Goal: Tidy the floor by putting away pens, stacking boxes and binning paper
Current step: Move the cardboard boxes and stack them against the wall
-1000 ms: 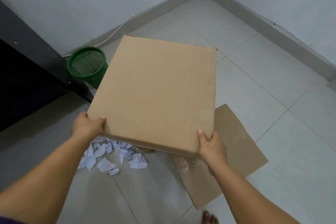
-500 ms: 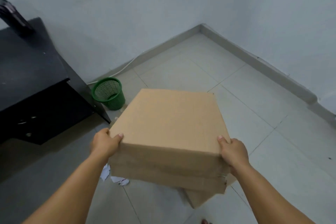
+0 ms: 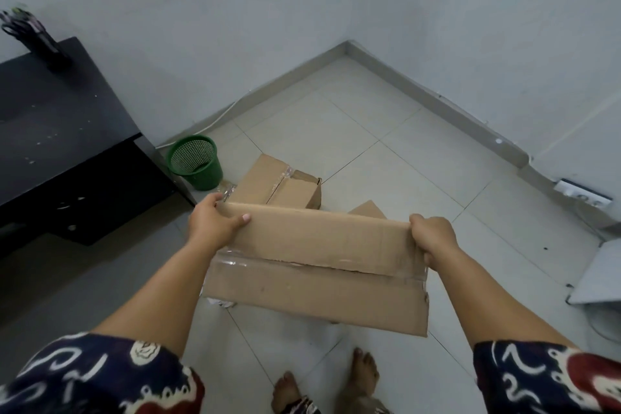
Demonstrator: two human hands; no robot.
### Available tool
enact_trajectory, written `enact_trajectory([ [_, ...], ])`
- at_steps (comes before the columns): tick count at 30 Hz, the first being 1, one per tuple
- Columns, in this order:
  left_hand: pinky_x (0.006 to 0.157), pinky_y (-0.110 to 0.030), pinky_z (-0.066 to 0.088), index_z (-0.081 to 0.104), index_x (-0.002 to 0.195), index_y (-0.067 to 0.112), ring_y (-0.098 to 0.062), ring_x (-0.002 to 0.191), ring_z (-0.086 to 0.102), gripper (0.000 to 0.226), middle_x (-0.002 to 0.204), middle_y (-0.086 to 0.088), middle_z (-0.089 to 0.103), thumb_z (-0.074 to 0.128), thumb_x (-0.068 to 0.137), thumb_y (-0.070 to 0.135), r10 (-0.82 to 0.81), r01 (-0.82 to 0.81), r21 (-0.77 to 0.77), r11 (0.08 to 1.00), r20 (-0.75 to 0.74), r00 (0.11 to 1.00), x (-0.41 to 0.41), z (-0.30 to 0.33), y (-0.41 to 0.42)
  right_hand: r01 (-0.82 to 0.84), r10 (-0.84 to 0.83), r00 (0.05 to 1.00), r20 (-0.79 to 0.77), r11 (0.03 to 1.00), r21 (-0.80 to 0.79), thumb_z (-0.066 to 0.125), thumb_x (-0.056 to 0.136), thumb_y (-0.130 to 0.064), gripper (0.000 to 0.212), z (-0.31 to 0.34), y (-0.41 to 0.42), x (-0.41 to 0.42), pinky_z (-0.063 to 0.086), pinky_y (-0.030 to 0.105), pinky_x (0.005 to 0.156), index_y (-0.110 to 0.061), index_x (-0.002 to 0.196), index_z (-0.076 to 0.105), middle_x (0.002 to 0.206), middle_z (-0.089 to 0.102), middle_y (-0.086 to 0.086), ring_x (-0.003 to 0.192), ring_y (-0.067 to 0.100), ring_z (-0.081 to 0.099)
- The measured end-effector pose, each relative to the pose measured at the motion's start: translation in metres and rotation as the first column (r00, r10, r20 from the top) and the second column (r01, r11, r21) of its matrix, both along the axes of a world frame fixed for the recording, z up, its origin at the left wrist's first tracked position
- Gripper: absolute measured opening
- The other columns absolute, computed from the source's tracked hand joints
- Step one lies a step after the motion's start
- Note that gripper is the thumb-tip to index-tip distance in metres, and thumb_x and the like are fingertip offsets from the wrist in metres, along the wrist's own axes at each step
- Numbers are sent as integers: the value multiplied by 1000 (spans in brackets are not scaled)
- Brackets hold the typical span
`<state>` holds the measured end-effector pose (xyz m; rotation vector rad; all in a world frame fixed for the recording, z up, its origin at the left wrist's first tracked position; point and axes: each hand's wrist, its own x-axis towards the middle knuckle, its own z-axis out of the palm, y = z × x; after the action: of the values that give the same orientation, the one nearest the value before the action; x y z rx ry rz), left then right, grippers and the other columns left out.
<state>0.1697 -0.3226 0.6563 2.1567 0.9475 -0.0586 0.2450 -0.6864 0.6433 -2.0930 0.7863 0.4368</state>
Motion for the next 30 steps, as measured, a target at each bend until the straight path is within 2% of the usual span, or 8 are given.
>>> enact_trajectory([
  [3, 100, -43, 44, 54, 129, 21, -29, 122, 48, 64, 132, -7, 55, 82, 73, 32, -16, 15, 39, 999, 23, 1000, 8, -3, -10, -87, 87, 996, 20, 996, -6, 50, 92, -53, 48, -7, -12, -8, 49, 41, 80, -7, 85, 63, 85, 62, 5, 82, 25, 57],
  [7, 105, -44, 38, 45, 137, 18, -30, 128, 44, 63, 140, -7, 48, 73, 82, 28, -43, 34, 136, 990, 62, 997, 30, -6, -27, -217, 220, 974, 61, 975, -52, 52, 77, -78, 65, -9, -20, -14, 53, 40, 80, -15, 90, 67, 85, 65, -3, 84, 18, 60],
  [12, 113, -47, 29, 32, 144, 17, -29, 137, 32, 76, 151, -8, 30, 74, 81, 27, -29, 17, 141, 990, 84, 996, 36, -13, -56, -293, 302, 952, 50, 947, -135, 50, 72, -83, 72, -10, -31, -16, 54, 39, 72, -13, 74, 64, 73, 67, -1, 74, 17, 61],
  [16, 116, -52, 10, 23, 146, 21, -32, 145, 13, 92, 155, -11, 20, 76, 74, 43, 23, -11, 287, 958, -37, 999, 11, -21, -84, -344, 360, 933, 31, 911, -229, 40, 75, -86, 75, -8, -34, -13, 49, 35, 65, -12, 65, 50, 69, 64, 7, 70, 24, 63],
  [20, 112, -51, 26, 11, 148, 21, -40, 139, 22, 101, 155, -16, 7, 77, 74, 42, 208, -200, 138, 970, -48, 977, -24, -28, -119, -416, 414, 907, -76, 854, -313, 21, 83, -83, 82, -10, -37, -14, 46, 32, 58, -9, 65, 52, 65, 66, 9, 61, 23, 63],
  [23, 107, -42, 34, 16, 148, 11, -34, 133, 37, 89, 150, -16, 32, 70, 83, 36, 241, -239, -126, 963, 2, 971, -35, -33, -145, -520, 461, 854, -241, 768, -373, 6, 85, -79, 91, -14, -42, -20, 46, 32, 69, -12, 86, 68, 85, 71, 9, 80, 26, 68],
  [26, 100, -39, 42, 43, 138, 10, -32, 120, 52, 53, 132, -14, 57, 53, 94, 38, 192, -200, -160, 967, -62, 979, -31, -34, -157, -654, 566, 756, -330, 666, -359, 10, 96, -63, 77, -21, -42, -26, 42, 41, 96, -13, 125, 61, 127, 62, 12, 119, 31, 55],
  [30, 88, -37, 48, 53, 127, 18, -24, 98, 56, 37, 118, -5, 63, 52, 94, 35, 161, -166, -212, 963, -44, 986, -24, -25, -164, -621, 622, 783, -4, 782, -58, 30, 102, -49, 48, -24, -25, -35, 40, 34, 100, -21, 133, 54, 133, 59, 5, 122, 26, 53],
])
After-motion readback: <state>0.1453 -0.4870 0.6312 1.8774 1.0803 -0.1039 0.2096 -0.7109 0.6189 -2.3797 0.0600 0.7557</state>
